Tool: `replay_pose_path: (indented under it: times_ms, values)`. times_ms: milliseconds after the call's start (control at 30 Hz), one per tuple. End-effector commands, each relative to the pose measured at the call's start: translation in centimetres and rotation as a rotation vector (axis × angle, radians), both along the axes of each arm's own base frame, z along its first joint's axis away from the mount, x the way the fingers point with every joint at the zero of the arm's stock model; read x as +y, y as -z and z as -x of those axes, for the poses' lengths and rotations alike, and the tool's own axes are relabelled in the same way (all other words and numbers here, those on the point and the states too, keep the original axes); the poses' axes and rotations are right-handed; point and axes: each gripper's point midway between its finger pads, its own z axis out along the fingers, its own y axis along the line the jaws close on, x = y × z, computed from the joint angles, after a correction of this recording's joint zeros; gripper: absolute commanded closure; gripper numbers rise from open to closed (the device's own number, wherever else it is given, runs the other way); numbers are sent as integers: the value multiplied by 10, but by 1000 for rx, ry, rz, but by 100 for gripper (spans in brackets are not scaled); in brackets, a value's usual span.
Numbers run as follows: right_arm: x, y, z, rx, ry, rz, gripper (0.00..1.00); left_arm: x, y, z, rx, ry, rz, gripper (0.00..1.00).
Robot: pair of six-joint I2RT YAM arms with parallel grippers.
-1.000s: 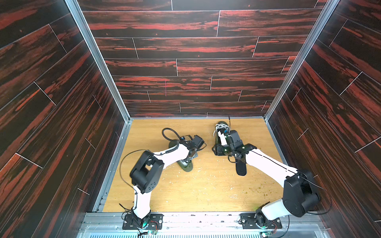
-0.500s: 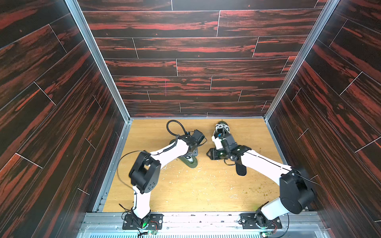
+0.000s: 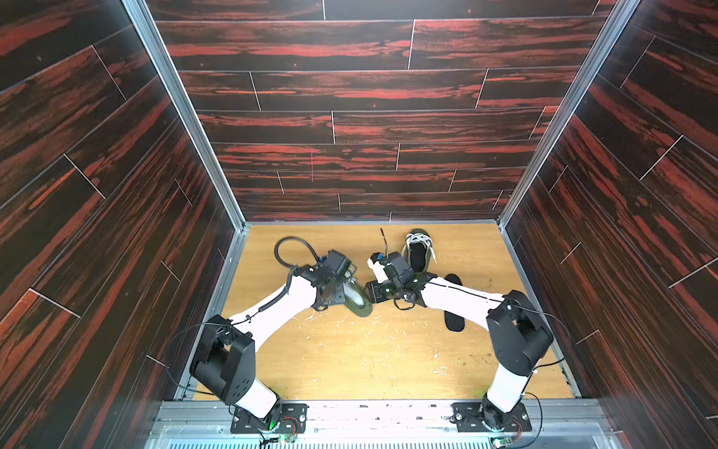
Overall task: Insert the insole into the shoe
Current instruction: Move the shoe to the center of the board, then adjust the shoe at the center of the board.
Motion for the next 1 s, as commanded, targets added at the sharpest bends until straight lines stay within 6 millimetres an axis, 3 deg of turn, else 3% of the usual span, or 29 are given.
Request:
replay_pose_path:
  times_ms: [0,167,533,800,967]
  values:
    - [14,4,-12,-58,-46,26,45,-18,-5,-13,-47,-65,120,40]
    - [26,9,-15,-70,-82,25,44,-17,0,-25,-107,-160,158,39]
    - [42,34,-23,-87,-65,52,39,-10,31,-30,-74,-235,125,39]
    - [34,38,-39,-145,20,77,43,9,62,-22,-37,-264,54,43]
    - [18,35,-47,-136,99,46,50,15,55,-15,-50,-256,58,50]
